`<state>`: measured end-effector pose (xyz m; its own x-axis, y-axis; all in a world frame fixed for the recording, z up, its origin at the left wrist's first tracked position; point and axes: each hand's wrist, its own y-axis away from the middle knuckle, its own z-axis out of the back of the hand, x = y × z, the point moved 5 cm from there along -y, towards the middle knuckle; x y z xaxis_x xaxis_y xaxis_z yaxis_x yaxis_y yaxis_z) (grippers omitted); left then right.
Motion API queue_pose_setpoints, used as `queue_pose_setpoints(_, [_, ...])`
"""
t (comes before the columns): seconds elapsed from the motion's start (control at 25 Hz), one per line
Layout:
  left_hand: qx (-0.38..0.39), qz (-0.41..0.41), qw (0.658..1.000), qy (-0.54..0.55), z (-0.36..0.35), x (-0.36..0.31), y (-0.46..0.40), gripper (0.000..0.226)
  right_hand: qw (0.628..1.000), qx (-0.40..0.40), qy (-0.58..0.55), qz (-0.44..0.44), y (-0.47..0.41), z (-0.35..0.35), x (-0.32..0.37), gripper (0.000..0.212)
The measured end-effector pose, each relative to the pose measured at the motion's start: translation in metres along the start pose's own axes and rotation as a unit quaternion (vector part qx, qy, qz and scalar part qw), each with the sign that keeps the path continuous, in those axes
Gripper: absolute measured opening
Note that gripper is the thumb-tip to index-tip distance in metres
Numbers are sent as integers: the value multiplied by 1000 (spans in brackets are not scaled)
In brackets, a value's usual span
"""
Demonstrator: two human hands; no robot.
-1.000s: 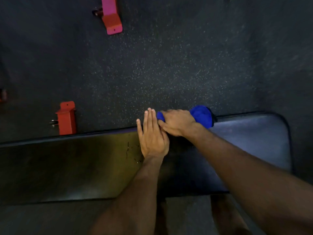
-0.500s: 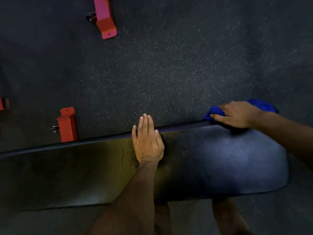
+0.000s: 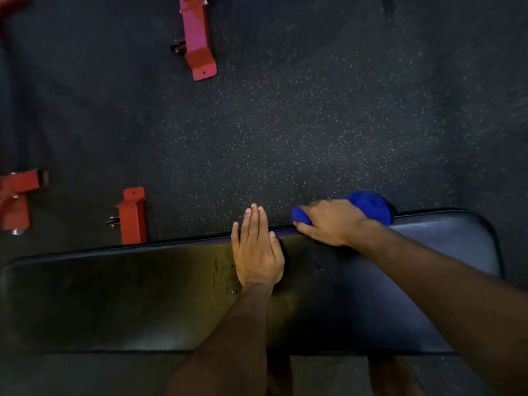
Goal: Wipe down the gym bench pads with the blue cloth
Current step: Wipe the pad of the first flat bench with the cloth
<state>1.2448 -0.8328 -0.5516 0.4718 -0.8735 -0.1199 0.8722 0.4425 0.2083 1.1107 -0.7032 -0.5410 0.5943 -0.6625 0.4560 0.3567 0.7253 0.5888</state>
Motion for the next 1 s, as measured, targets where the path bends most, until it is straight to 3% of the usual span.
queue_pose_setpoints(0.24, [8, -3, 1000, 14, -2, 1, 0, 62, 992, 35, 34, -116, 64, 19, -98, 49])
queue_pose_setpoints(0.4, [0, -3, 1000, 25, -3, 1, -1, 62, 988, -1, 55, -142, 48, 12, -78, 55])
queue_pose_setpoints(0.64, [-3, -15, 999, 30, -3, 1, 0, 63, 998, -50, 15, -45, 0, -2, 15, 51])
queue_pose_setpoints(0.84, [37, -35, 998, 33, 4, -2, 1, 71, 993, -89, 27, -71, 56, 5, -58, 47])
queue_pose_setpoints(0.92, [45, -50, 997, 33, 14, -19, -3, 73, 988, -131, 28, -82, 80, 17, -83, 41])
queue_pose_setpoints(1.0, [32, -132, 989, 59, 19, -67, -11, 70, 971, -219, 24, -94, 95, 45, -102, 39])
